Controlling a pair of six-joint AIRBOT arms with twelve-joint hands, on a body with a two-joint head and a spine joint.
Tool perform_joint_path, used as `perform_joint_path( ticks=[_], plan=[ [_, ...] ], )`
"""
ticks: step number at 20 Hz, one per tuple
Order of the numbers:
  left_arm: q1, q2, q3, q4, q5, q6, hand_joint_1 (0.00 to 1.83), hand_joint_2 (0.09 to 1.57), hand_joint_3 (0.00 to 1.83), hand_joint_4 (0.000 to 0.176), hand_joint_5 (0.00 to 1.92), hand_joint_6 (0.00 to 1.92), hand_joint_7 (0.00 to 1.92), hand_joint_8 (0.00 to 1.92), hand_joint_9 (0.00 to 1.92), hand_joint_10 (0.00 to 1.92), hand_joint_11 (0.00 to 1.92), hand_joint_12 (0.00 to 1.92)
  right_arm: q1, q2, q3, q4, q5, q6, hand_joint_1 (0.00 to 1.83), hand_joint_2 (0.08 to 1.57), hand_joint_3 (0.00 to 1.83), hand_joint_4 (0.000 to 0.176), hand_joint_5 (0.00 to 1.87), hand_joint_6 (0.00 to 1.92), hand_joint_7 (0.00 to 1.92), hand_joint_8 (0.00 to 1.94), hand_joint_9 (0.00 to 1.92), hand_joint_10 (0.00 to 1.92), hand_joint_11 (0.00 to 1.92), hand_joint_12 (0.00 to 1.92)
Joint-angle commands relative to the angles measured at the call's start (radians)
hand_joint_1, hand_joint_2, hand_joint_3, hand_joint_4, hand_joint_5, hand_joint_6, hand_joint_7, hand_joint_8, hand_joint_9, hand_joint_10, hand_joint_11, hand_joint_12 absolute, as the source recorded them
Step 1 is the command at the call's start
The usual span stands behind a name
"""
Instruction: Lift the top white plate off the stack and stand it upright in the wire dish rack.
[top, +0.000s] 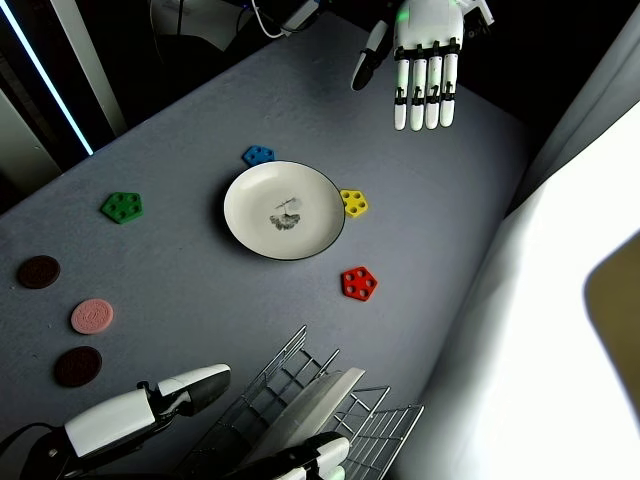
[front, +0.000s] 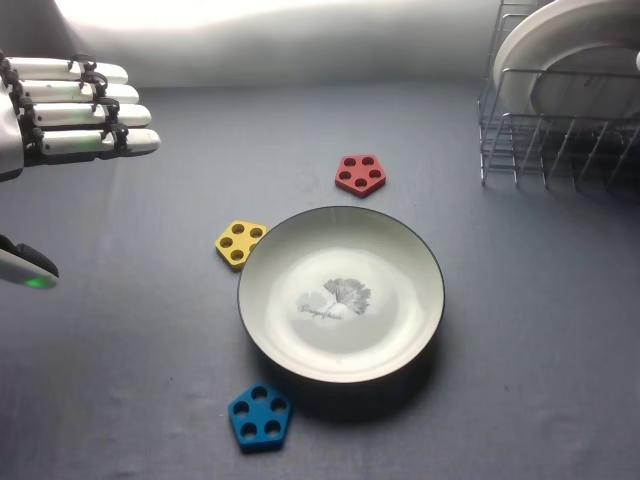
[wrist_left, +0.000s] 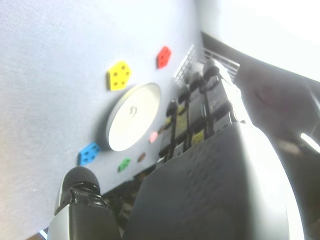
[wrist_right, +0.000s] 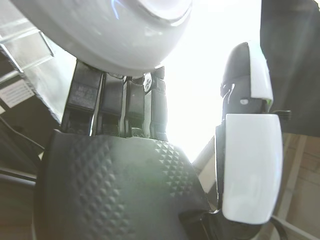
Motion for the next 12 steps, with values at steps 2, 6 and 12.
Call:
perform_joint_path(
  ticks=[2, 6, 12],
  plan=[
    [-0.019, 0.011, -0.005, -0.079, -0.062, 0.000, 0.16, 0.99, 0.00, 0.000, 0.07, 0.01, 0.10, 0.01, 0.09, 0.01, 0.12, 0.01, 0.011, 0.017, 0.011, 0.087, 0.105, -0.030, 0.95, 0.99, 0.00, 0.021, 0.51, 0.01, 0.50, 0.01, 0.52, 0.01, 0.64, 0.01],
    [-0.019, 0.011, -0.005, -0.080, -0.065, 0.000, 0.16, 0.99, 0.00, 0.000, 0.05, 0.00, 0.08, 0.00, 0.08, 0.00, 0.11, 0.01, 0.011, 0.017, 0.017, 0.125, 0.129, -0.113, 0.91, 1.01, 0.01, 0.018, 0.50, 0.00, 0.46, 0.00, 0.49, 0.00, 0.61, 0.00],
    [-0.019, 0.011, -0.005, -0.080, -0.063, 0.000, 0.14, 1.00, 0.00, 0.000, 0.06, 0.00, 0.11, 0.01, 0.11, 0.01, 0.13, 0.02, 0.011, 0.016, 0.033, 0.172, 0.159, -0.223, 0.93, 1.01, 0.00, 0.023, 0.50, 0.00, 0.46, 0.00, 0.51, 0.01, 0.61, 0.01]
  ],
)
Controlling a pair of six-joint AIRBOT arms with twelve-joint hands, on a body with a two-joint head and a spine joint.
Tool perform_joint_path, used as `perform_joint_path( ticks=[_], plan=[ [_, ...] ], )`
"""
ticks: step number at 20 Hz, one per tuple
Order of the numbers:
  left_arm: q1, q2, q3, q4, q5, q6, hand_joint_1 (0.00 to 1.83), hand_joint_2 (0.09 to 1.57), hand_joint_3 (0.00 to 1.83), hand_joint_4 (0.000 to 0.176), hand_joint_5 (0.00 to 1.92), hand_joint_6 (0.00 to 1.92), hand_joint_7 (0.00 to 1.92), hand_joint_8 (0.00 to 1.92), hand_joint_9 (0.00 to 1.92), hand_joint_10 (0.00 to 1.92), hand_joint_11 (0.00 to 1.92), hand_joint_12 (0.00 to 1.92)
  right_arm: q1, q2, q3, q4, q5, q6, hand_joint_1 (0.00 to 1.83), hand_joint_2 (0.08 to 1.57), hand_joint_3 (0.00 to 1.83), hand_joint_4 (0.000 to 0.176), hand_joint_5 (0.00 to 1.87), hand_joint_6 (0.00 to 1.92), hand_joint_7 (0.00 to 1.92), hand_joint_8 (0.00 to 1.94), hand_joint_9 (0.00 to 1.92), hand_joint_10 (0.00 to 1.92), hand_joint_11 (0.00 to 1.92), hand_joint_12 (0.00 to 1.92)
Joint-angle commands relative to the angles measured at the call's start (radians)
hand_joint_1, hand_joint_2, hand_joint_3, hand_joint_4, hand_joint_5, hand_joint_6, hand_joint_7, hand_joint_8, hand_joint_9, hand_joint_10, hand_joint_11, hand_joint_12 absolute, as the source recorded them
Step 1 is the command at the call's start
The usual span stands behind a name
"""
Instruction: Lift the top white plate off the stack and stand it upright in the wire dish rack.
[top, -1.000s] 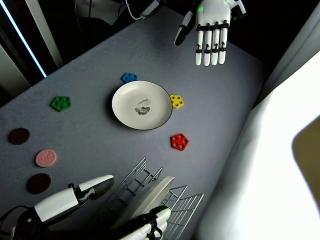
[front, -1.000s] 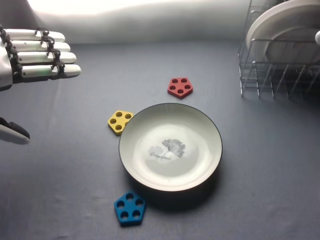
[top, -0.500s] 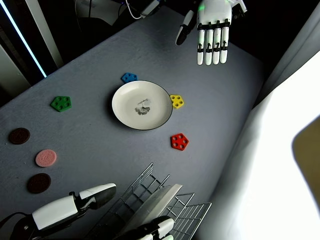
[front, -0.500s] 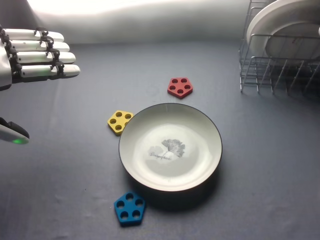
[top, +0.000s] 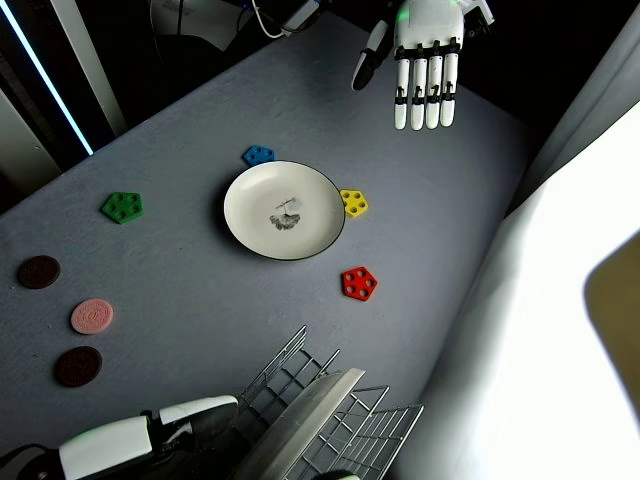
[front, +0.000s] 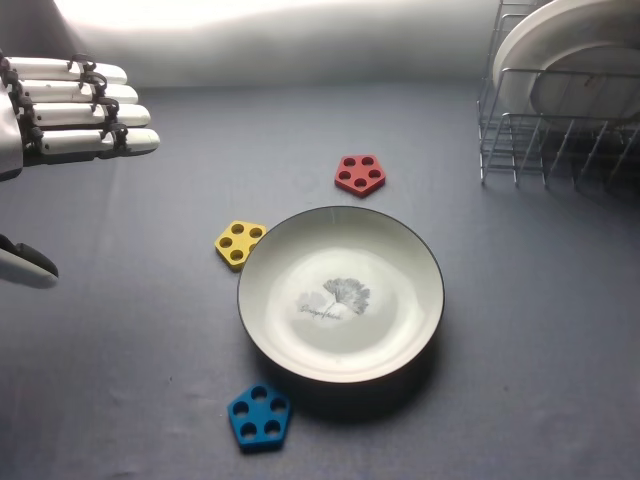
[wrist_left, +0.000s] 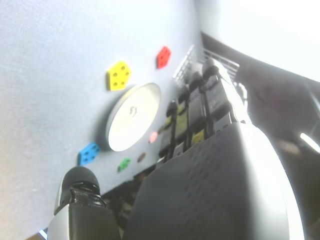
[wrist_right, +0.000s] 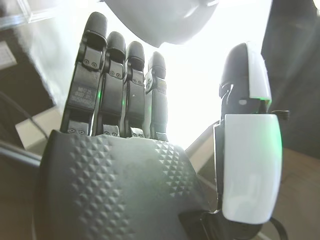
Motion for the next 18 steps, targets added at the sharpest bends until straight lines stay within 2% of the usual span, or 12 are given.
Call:
perform_joint_path(
  ticks=[1, 6, 9, 10, 12, 13, 15, 18],
  plan=[
    [-0.019, 0.010, -0.005, -0.079, -0.063, 0.000, 0.14, 1.00, 0.00, 0.000, 0.05, 0.00, 0.11, 0.01, 0.12, 0.01, 0.13, 0.02, 0.011, 0.016, 0.015, 0.073, 0.106, 0.001, 0.92, 1.02, 0.01, 0.024, 0.50, 0.00, 0.46, 0.00, 0.50, 0.00, 0.60, 0.00],
    [-0.019, 0.010, -0.005, -0.079, -0.065, 0.000, 0.14, 0.99, 0.00, 0.000, 0.04, 0.00, 0.09, 0.00, 0.10, 0.00, 0.12, 0.02, 0.023, 0.023, 0.020, 0.035, 0.173, 0.001, 0.90, 1.02, 0.00, 0.028, 0.51, 0.01, 0.48, 0.01, 0.50, 0.01, 0.61, 0.01],
    [-0.019, 0.010, -0.005, -0.079, -0.065, 0.000, 0.13, 0.99, 0.00, 0.000, 0.03, 0.00, 0.08, 0.00, 0.09, 0.00, 0.13, 0.02, 0.048, 0.036, 0.015, -0.048, 0.256, 0.001, 0.88, 1.02, 0.00, 0.038, 0.50, 0.00, 0.47, 0.00, 0.49, 0.00, 0.59, 0.00],
    [-0.019, 0.010, -0.005, -0.079, -0.066, 0.000, 0.13, 1.00, 0.00, 0.000, 0.03, 0.00, 0.07, 0.00, 0.09, 0.00, 0.13, 0.02, 0.058, 0.043, 0.009, -0.080, 0.285, 0.001, 0.87, 1.02, 0.00, 0.037, 0.52, 0.01, 0.47, 0.00, 0.49, 0.00, 0.59, 0.00],
    [-0.019, 0.010, -0.005, -0.079, -0.068, 0.000, 0.16, 0.99, 0.00, 0.000, 0.04, 0.00, 0.08, 0.00, 0.10, 0.00, 0.14, 0.02, 0.074, 0.055, -0.003, -0.131, 0.307, 0.001, 0.88, 1.01, 0.00, 0.006, 0.51, 0.00, 0.48, 0.00, 0.49, 0.00, 0.58, 0.00],
    [-0.019, 0.010, -0.005, -0.079, -0.069, 0.000, 0.16, 0.99, 0.00, 0.000, 0.05, 0.01, 0.09, 0.01, 0.11, 0.01, 0.14, 0.02, 0.079, 0.064, -0.012, -0.164, 0.329, 0.000, 0.85, 1.02, 0.00, 0.000, 0.44, 0.00, 0.42, 0.00, 0.43, 0.00, 0.52, 0.00],
    [-0.019, 0.010, -0.005, -0.079, -0.069, 0.000, 0.16, 0.99, 0.00, 0.000, 0.04, 0.00, 0.09, 0.00, 0.11, 0.00, 0.14, 0.02, 0.089, 0.083, -0.036, -0.192, 0.338, -0.022, 0.87, 1.00, 0.00, 0.000, 0.45, 0.00, 0.41, 0.00, 0.42, 0.00, 0.50, 0.00],
    [-0.018, 0.010, -0.005, -0.079, -0.070, 0.000, 0.16, 0.99, 0.00, 0.000, 0.03, 0.00, 0.08, 0.00, 0.10, 0.00, 0.12, 0.01, 0.109, 0.128, -0.106, -0.236, 0.346, -0.116, 0.86, 0.99, 0.00, 0.000, 0.45, 0.01, 0.42, 0.00, 0.43, 0.01, 0.48, 0.00]
  ],
)
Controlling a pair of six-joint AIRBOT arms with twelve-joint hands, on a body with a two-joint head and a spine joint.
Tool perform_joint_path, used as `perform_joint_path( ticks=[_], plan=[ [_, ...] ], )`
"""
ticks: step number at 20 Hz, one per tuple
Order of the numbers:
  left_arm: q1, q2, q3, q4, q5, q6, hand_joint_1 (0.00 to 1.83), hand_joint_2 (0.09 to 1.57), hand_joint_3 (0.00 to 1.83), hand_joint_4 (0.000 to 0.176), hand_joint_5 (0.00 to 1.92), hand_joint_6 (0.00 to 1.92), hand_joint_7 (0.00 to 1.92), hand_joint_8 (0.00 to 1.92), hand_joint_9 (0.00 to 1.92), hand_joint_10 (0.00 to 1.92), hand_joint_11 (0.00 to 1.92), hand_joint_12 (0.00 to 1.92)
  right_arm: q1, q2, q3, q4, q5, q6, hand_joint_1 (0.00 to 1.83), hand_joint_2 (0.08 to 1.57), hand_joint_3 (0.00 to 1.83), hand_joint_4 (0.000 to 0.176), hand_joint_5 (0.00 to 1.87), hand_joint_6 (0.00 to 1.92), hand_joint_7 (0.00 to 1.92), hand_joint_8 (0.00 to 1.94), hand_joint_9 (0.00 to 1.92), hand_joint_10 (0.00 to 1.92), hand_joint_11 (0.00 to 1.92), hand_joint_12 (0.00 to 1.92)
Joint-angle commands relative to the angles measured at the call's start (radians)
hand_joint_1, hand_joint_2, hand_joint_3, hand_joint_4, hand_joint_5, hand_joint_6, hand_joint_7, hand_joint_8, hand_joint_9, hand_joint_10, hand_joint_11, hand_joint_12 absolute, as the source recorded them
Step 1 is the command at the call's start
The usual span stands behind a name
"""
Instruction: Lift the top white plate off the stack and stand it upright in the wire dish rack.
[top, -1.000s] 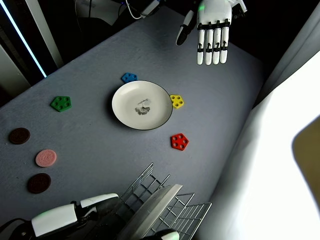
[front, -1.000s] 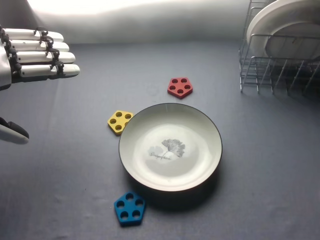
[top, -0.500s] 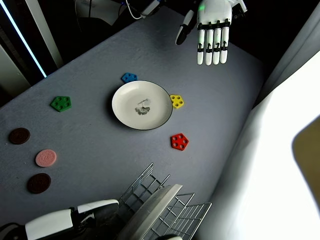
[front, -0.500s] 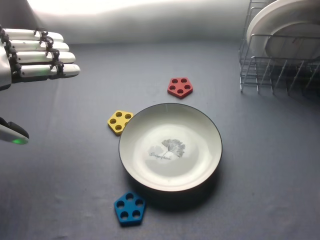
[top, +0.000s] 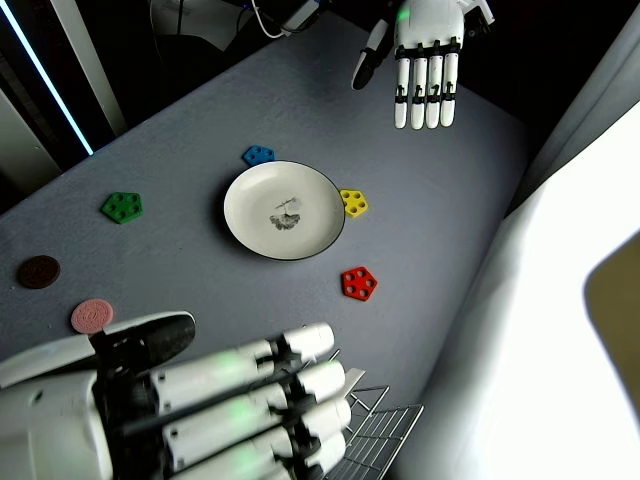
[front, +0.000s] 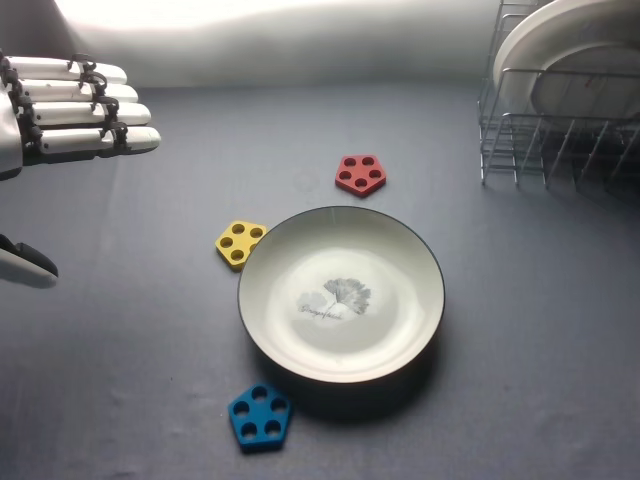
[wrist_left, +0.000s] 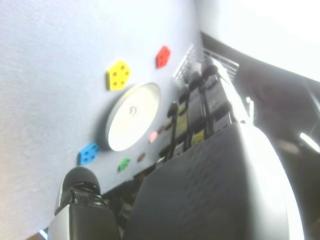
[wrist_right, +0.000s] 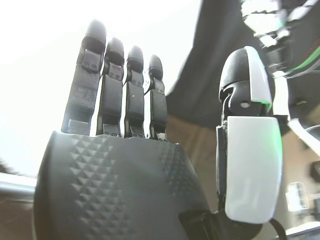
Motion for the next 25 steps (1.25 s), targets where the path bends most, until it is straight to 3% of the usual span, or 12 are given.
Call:
perform_joint_path(
  ticks=[1, 12, 21, 25],
  plan=[
    [-0.018, 0.009, -0.005, -0.078, -0.067, 0.000, 0.19, 0.98, 0.00, 0.000, 0.05, 0.01, 0.11, 0.01, 0.12, 0.01, 0.14, 0.02, 0.011, 0.029, -0.007, 0.068, 0.088, -0.013, 0.87, 0.99, 0.00, 0.000, 0.41, 0.00, 0.38, 0.00, 0.39, 0.00, 0.44, 0.00],
    [-0.017, 0.009, -0.005, -0.078, -0.071, -0.001, 0.17, 0.98, 0.00, 0.000, 0.03, 0.00, 0.09, 0.00, 0.11, 0.00, 0.14, 0.02, 0.034, 0.210, -0.408, -0.204, 0.015, -0.202, 0.75, 0.97, 0.00, 0.000, 0.31, 0.00, 0.35, 0.00, 0.36, 0.00, 0.39, 0.01],
    [-0.017, 0.009, -0.005, -0.077, -0.078, -0.003, 0.11, 0.99, 0.00, 0.000, 0.01, 0.00, 0.07, 0.00, 0.08, 0.00, 0.11, 0.00, 0.035, 0.248, -0.575, -0.388, -0.110, -0.223, 0.66, 1.02, 0.01, 0.000, 0.22, 0.00, 0.28, 0.00, 0.31, 0.00, 0.35, 0.00],
    [-0.016, 0.009, -0.005, -0.076, -0.074, -0.003, 0.14, 0.99, 0.00, 0.000, 0.04, 0.01, 0.10, 0.01, 0.11, 0.01, 0.13, 0.01, 0.035, 0.259, -0.654, -0.432, -0.136, -0.287, 0.64, 1.02, 0.01, 0.000, 0.20, 0.00, 0.27, 0.00, 0.29, 0.00, 0.34, 0.00]
  ],
)
